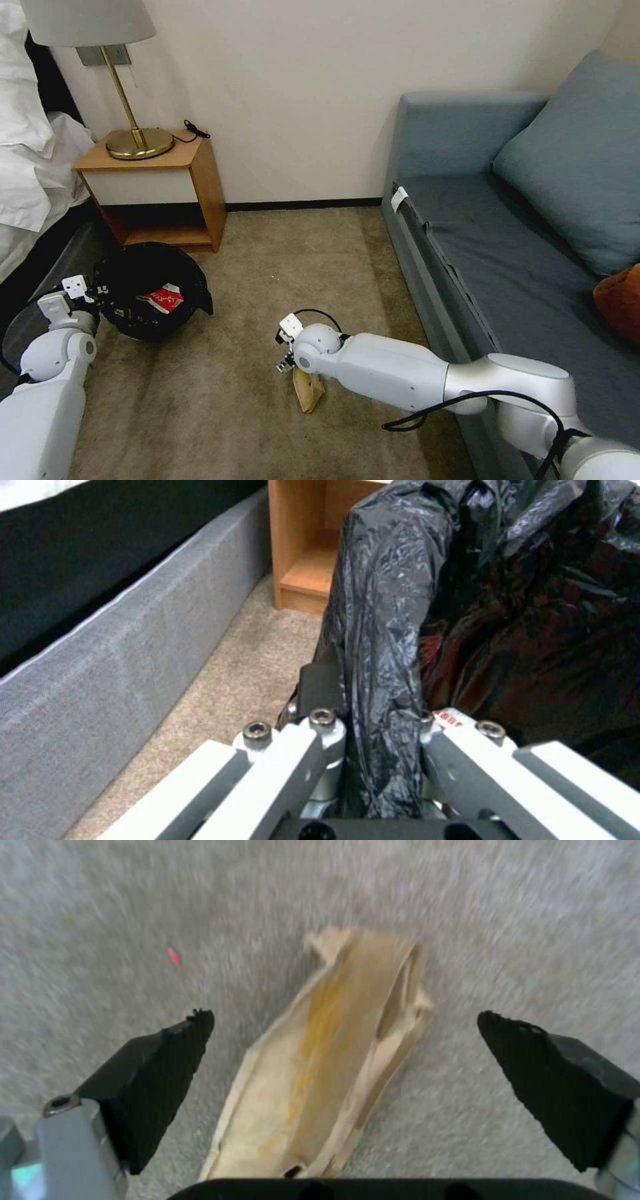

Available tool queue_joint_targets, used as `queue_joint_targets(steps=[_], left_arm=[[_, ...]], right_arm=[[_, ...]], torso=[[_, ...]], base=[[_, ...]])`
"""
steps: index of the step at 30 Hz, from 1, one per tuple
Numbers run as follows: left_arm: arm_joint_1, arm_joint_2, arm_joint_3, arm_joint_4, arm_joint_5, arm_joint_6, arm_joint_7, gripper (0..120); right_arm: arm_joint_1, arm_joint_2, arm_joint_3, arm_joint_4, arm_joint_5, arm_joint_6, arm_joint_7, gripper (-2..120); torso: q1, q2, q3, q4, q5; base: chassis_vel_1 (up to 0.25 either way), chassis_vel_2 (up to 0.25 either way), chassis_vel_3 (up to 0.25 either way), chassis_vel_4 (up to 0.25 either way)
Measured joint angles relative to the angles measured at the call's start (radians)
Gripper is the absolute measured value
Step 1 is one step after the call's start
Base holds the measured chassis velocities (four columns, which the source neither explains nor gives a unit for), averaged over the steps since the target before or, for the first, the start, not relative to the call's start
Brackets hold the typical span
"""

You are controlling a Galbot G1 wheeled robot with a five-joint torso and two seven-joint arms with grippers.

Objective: Pick up the trash bin, then pick up the garbage on the floor and place it into the trash bin.

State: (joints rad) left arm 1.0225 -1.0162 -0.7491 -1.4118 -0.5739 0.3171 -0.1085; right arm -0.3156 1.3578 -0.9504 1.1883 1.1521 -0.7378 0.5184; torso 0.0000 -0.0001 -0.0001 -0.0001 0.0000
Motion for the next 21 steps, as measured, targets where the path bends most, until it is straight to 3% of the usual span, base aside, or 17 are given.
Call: queue_joint_targets(steps=[21], left_arm=[[0.029,-0.01,-0.01,-0.06,-0.01,0.004,0.006,3]], right_arm=[[-0.056,0.041,0.02,-0.167,-0.099,0.015,-0.101,100]], torso=[[0.0,0.0,0.0,0.0002,0.0]], base=[[0.0,0.0,0.0,0.0]])
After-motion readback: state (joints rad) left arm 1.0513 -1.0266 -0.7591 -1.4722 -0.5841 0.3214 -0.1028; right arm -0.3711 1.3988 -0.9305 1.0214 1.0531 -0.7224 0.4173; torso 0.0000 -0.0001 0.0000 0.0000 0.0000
